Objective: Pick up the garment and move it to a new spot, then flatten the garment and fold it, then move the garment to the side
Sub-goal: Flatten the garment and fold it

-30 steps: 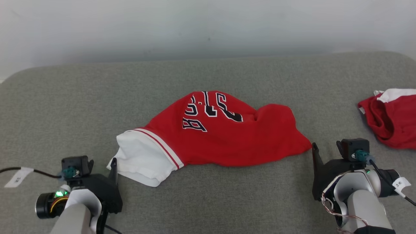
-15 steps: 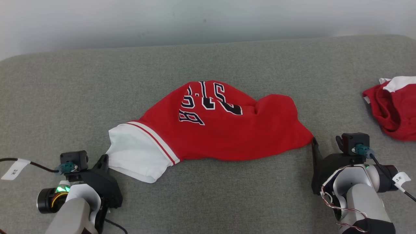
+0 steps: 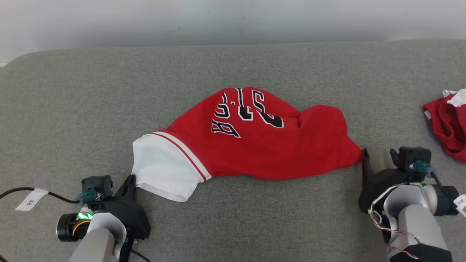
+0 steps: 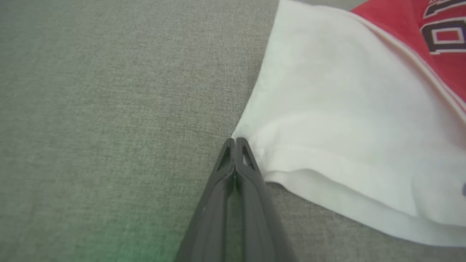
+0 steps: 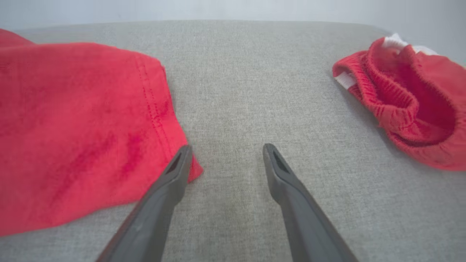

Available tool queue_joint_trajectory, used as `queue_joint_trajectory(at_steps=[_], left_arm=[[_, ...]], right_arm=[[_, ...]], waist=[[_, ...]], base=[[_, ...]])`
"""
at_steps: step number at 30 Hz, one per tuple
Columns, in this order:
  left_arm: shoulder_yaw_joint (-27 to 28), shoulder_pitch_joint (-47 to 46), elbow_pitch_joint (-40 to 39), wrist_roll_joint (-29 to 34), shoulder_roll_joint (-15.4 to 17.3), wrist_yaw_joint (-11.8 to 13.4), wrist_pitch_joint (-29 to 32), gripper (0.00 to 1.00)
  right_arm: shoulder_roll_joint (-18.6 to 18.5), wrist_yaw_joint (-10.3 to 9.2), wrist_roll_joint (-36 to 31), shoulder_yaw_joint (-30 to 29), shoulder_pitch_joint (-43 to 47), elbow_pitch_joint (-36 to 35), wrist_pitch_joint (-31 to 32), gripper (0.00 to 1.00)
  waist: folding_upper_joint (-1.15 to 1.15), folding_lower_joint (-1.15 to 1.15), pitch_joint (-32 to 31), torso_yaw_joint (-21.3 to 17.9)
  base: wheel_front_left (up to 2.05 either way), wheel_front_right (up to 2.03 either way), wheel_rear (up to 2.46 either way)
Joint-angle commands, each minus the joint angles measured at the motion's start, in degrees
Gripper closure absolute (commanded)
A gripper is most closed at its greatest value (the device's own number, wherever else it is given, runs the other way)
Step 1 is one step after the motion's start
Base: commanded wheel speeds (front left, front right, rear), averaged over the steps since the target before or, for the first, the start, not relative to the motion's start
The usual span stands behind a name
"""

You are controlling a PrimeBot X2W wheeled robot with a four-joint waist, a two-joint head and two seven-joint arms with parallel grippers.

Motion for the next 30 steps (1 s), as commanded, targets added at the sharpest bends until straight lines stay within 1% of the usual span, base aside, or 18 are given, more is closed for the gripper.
queue_joint_trajectory(at_steps=[1,2,3,5,8,10,14,18,19,20,21,22,27,28,30], left_arm=[[-1.26,5.11,2.27,-0.06,-1.65,-0.16,1.85,1.00],[-1.50,5.26,1.91,-0.26,-1.69,-0.07,2.29,1.00],[-1.50,5.26,1.91,-0.26,-1.69,-0.07,2.29,1.00],[-1.62,5.37,1.56,-0.48,-1.71,0.05,2.57,1.00],[-1.89,5.46,0.98,-0.92,-1.67,0.16,2.92,1.00],[-2.10,5.59,0.59,-1.11,-1.66,0.18,3.19,1.00],[-2.40,5.79,-0.27,-1.46,-1.67,0.35,3.55,1.00],[-2.61,5.81,-1.26,-1.83,-1.69,0.58,3.74,1.00],[-2.63,5.82,-1.50,-1.83,-1.65,0.71,3.74,1.00],[-2.62,5.80,-1.73,-1.88,-1.57,0.82,3.72,1.00],[-2.66,5.74,-1.88,-1.90,-1.49,0.83,3.77,1.00],[-2.66,5.70,-2.04,-1.86,-1.46,0.89,3.76,1.00],[-1.92,5.72,-3.19,-2.96,-1.40,1.14,2.69,1.00],[-1.52,5.71,-3.75,-3.63,-1.41,0.76,2.04,1.00],[0.89,5.60,-5.30,-7.18,-1.51,-0.07,0.57,1.00]], right_arm=[[0.13,-0.06,0.12,-0.40,-0.50,-0.51,0.19,0.00],[0.12,-0.06,-1.32,-1.83,-0.58,-1.56,1.38,0.00],[0.12,-0.06,-1.32,-1.83,-0.58,-1.56,1.38,0.00],[0.15,-0.06,0.20,-2.49,-0.96,-3.09,1.93,0.00],[0.17,-0.06,1.16,-1.56,-0.64,-3.28,3.39,0.00],[0.18,-0.06,2.66,-0.49,-0.42,-2.15,4.69,0.00],[0.06,-0.06,2.05,-1.45,0.08,-0.07,8.86,0.00],[0.11,-0.06,1.90,-1.27,-0.39,1.33,9.86,0.00],[0.14,-0.06,2.58,-1.23,-0.77,1.83,9.83,0.05],[0.16,-0.06,2.95,-1.18,-0.98,2.40,10.01,0.33],[0.19,-0.06,3.81,-0.98,-1.25,3.18,10.39,0.69],[0.20,-0.06,4.47,-1.00,-1.57,3.91,10.53,1.00],[0.16,-0.06,7.79,-0.46,-2.67,6.31,11.60,1.00],[0.19,-0.06,8.85,-0.31,-3.01,6.26,11.20,1.00],[0.19,-0.06,11.28,0.14,-3.68,5.76,10.51,1.00]], waist=[[0.00,0.00,0.05,0.20],[0.00,0.00,-0.05,0.56],[0.00,0.00,-0.05,0.56],[0.00,0.00,-0.20,0.80],[0.00,0.00,-0.40,1.19],[0.00,0.00,-0.38,1.50],[0.00,0.00,-0.13,2.01],[0.00,0.00,0.33,2.16],[0.00,0.00,0.43,2.18],[0.00,0.00,0.53,2.19],[0.00,0.00,0.61,2.21],[0.00,0.00,0.67,2.24],[0.00,0.00,0.52,2.29],[0.00,0.00,0.37,2.22],[0.00,0.00,0.01,2.01]], base=[[0.00,0.00,0.00],[0.00,0.00,0.00],[0.00,0.00,0.00],[0.00,0.00,0.00],[0.00,0.00,0.00],[0.00,0.00,0.00],[0.00,0.00,0.00],[0.00,0.00,0.00],[0.00,0.00,0.00],[0.00,0.00,0.00],[0.00,0.00,0.00],[0.00,0.00,0.00],[0.00,0.00,0.00],[0.00,0.00,0.00],[0.00,0.00,0.00]])
